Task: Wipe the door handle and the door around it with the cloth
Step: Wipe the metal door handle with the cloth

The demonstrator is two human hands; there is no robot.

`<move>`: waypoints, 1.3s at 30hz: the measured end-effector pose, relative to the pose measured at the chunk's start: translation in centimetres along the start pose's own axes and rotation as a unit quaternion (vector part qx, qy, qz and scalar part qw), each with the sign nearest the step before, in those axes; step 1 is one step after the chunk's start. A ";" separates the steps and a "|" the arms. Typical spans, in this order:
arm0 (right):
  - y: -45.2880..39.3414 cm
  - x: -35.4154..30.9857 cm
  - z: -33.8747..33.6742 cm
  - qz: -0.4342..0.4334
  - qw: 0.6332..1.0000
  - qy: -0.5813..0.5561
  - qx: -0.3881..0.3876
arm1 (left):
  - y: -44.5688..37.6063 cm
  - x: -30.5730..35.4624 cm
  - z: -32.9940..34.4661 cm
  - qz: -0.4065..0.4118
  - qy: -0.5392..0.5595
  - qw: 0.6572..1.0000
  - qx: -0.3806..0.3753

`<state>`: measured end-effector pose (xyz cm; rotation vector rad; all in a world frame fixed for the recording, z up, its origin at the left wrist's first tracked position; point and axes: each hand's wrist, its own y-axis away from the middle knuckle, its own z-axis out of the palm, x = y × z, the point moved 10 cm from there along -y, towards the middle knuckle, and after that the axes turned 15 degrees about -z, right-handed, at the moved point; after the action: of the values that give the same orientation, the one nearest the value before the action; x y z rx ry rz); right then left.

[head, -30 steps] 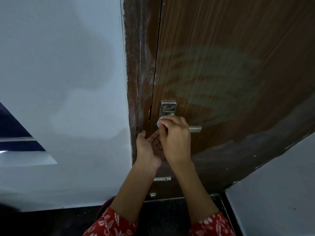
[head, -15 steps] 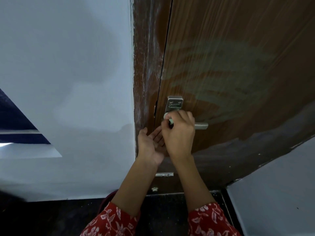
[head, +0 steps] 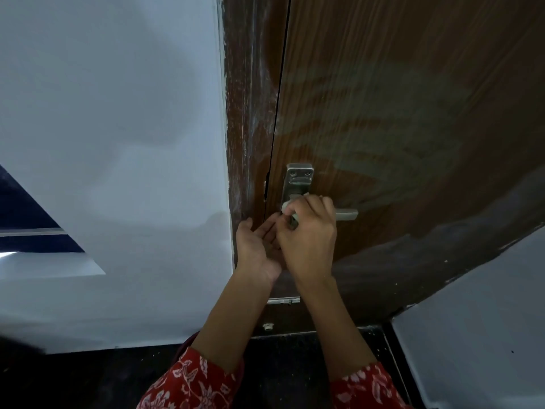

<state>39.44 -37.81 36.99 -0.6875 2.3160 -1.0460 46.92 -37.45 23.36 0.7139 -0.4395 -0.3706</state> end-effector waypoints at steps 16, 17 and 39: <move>0.2 -0.3 -0.4 -0.001 1.000 0.000 -0.001 | -0.1 0.5 -0.4 0.021 0.016 1.000 0.008; -0.1 -0.2 0.0 -0.002 1.000 0.004 -0.012 | -0.1 0.5 -0.4 0.019 0.017 1.000 0.006; 4.3 2.7 -1.8 0.041 0.983 -0.094 0.150 | 0.1 2.4 -1.9 0.044 0.031 0.999 0.004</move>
<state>35.26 -36.09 33.97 -0.5411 1.9550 -1.2049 49.86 -37.47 22.79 0.7102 -0.4120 -0.2620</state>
